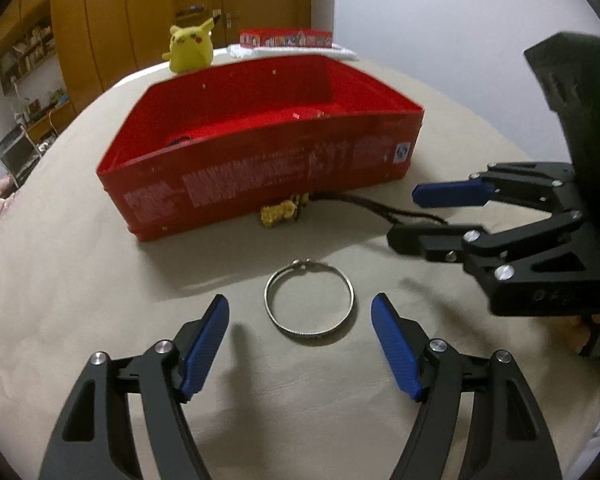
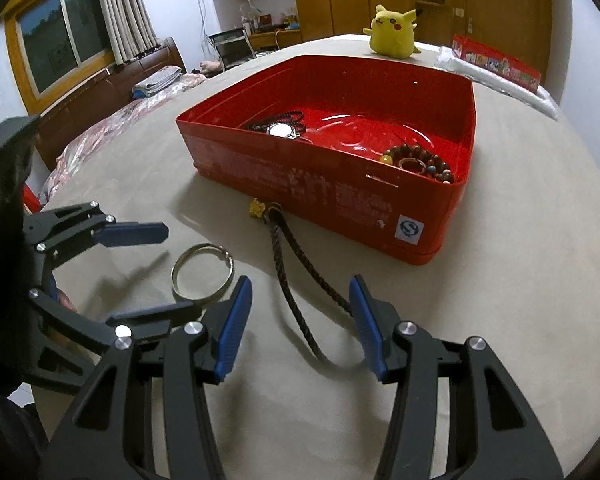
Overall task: Organize jewelry
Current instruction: 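Withdraw both open grippers from the box toward the bangle and braided cord, then grasp the silver bangle with the left gripper while the right grasps the braided charm cord, then carry the bangle into the box with the left gripper while the right lowers the cord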
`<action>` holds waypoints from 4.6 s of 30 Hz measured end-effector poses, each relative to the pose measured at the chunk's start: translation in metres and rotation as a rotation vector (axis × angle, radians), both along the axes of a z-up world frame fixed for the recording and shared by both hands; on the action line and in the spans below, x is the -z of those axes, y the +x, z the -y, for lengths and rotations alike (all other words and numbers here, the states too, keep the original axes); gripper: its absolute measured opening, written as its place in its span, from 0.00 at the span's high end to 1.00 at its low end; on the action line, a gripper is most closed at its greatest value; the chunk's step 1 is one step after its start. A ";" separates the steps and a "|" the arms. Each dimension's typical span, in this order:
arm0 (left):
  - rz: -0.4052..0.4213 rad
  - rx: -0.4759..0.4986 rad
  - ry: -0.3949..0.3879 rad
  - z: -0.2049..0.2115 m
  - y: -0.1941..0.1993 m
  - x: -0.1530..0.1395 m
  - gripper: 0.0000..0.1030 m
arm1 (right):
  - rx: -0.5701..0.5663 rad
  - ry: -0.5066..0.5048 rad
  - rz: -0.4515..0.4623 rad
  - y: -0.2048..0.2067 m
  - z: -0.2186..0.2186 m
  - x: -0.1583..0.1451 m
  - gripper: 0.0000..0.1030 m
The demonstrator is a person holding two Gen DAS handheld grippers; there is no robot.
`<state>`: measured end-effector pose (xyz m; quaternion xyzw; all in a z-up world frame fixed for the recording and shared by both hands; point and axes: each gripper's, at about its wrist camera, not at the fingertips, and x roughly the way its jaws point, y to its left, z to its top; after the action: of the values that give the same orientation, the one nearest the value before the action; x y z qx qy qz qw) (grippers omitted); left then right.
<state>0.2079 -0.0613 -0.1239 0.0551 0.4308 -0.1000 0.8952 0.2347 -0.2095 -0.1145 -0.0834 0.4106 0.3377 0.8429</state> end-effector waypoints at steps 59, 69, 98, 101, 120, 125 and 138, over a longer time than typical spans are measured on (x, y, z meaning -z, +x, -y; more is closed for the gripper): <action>0.034 -0.114 -0.026 -0.024 -0.016 -0.023 0.52 | -0.009 0.037 0.016 -0.018 0.004 -0.019 0.98; 0.099 -0.109 -0.018 -0.027 -0.040 -0.050 0.52 | 0.005 0.062 0.081 -0.043 0.011 -0.054 0.98; 0.278 -0.086 0.020 -0.044 -0.054 -0.133 0.52 | 0.049 0.089 0.297 -0.064 0.025 -0.163 0.98; 0.292 -0.089 0.028 -0.047 -0.047 -0.140 0.52 | 0.051 0.089 0.306 -0.056 0.024 -0.171 0.98; 0.363 -0.078 0.079 -0.058 0.010 -0.176 0.52 | 0.066 0.062 0.321 -0.009 0.004 -0.201 0.98; 0.342 -0.070 0.057 -0.061 0.032 -0.171 0.52 | 0.078 0.056 0.289 0.012 -0.004 -0.192 0.98; 0.212 -0.059 0.013 -0.061 0.099 -0.123 0.52 | 0.103 0.031 0.151 0.079 -0.026 -0.144 0.98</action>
<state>0.3070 0.0000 -0.0006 0.0587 0.3356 -0.0645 0.9380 0.3135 -0.1831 0.0293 -0.0744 0.3446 0.2931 0.8887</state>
